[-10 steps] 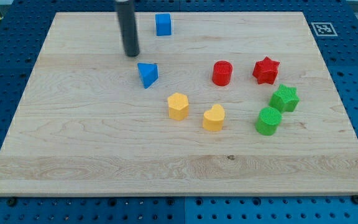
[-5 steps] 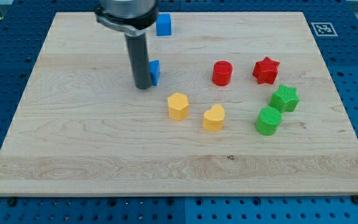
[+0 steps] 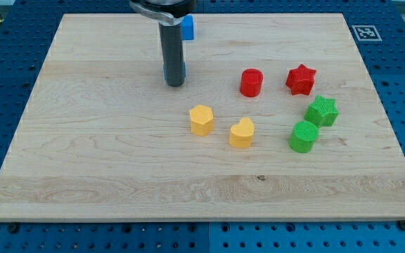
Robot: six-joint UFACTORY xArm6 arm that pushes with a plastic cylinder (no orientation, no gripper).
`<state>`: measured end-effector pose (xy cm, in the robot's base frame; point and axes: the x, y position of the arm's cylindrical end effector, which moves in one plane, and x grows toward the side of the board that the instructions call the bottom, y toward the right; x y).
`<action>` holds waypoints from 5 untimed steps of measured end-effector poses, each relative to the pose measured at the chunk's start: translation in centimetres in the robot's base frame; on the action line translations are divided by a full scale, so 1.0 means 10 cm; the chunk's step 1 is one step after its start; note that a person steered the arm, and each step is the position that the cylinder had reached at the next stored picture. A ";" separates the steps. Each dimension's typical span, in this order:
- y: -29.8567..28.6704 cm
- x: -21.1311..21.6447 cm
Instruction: Push the triangle into the cube
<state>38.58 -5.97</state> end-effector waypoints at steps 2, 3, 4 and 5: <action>-0.10 -0.33; 0.03 -0.52; 0.13 -0.74; 0.19 -0.97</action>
